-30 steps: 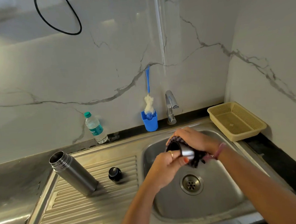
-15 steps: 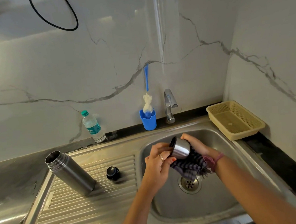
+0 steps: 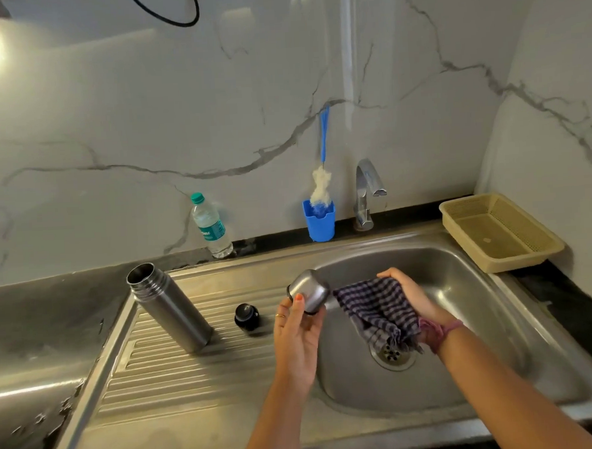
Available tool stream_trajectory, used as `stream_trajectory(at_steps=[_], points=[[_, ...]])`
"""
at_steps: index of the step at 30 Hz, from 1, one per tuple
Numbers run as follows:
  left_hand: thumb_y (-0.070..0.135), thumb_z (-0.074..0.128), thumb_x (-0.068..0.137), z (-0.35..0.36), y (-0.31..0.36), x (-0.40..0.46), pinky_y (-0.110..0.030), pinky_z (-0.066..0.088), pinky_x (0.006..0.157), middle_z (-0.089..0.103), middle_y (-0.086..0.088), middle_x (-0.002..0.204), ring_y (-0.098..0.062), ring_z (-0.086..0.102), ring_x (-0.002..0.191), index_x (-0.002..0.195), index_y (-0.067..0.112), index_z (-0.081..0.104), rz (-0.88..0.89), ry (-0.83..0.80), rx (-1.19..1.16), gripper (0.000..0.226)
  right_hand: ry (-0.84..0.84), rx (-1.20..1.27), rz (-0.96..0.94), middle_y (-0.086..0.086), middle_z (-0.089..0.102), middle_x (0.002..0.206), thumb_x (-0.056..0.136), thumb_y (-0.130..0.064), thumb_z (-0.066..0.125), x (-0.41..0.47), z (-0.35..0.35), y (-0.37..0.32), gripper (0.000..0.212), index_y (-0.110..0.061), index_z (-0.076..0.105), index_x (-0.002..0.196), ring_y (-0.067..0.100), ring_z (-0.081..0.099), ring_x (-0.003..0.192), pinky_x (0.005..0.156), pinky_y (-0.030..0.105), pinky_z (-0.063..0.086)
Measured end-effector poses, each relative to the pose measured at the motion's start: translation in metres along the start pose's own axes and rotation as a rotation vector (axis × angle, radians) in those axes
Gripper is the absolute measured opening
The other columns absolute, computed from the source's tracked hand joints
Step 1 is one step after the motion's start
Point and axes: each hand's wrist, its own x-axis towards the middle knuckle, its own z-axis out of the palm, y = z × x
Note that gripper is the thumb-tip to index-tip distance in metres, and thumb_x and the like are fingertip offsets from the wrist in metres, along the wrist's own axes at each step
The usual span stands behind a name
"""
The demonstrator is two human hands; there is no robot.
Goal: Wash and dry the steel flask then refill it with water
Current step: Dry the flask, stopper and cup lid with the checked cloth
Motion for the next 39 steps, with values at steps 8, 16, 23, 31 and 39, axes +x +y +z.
stream_trajectory(at_steps=[8,16,23,31,39], points=[[0.008,0.080,0.070,-0.046,0.020,0.000,-0.027,0.052,0.079,0.066,-0.015,0.116,-0.022,0.069,0.096,0.137,0.002,0.048,0.020,0.281,0.155,0.074,-0.119,0.194,0.069,0.023,0.071,0.090,0.094,-0.053,0.043,0.008,0.017,0.030,0.067,0.009,0.067,0.100,0.031,0.071,0.071,0.059,0.034,0.059],[0.001,0.075,0.081,-0.097,0.041,-0.008,-0.031,0.054,0.085,0.066,-0.015,0.126,-0.024,0.067,0.107,0.134,0.009,0.051,-0.045,0.315,0.293,0.059,-0.156,0.303,0.056,0.025,0.071,0.097,0.097,-0.054,0.038,0.005,0.041,0.055,0.073,0.011,0.070,0.097,0.032,0.072,0.079,0.060,0.037,0.060],[0.003,0.079,0.079,-0.126,0.057,-0.012,-0.020,0.045,0.085,0.059,-0.004,0.127,-0.008,0.060,0.106,0.145,0.019,0.034,0.060,0.334,0.676,0.082,-0.123,0.335,0.021,0.023,0.072,0.095,0.097,-0.053,0.036,0.008,0.055,0.068,0.069,0.010,0.062,0.107,0.031,0.073,0.077,0.059,0.036,0.060],[0.007,0.084,0.073,-0.139,0.060,0.006,-0.030,0.045,0.103,0.058,0.002,0.123,-0.017,0.056,0.118,0.153,0.016,0.027,0.119,0.270,1.044,0.099,-0.095,0.347,0.018,0.024,0.070,0.104,0.096,-0.055,0.040,0.017,0.061,0.077,0.070,0.009,0.058,0.117,0.032,0.072,0.081,0.059,0.036,0.059],[0.015,0.085,0.072,-0.148,0.063,0.019,-0.043,0.044,0.109,0.056,-0.006,0.131,-0.025,0.051,0.126,0.155,0.013,0.026,0.116,0.235,1.275,0.102,-0.091,0.378,0.023,0.025,0.065,0.117,0.094,-0.057,0.041,0.028,0.065,0.081,0.073,0.009,0.057,0.121,0.033,0.071,0.093,0.076,0.043,0.060]])
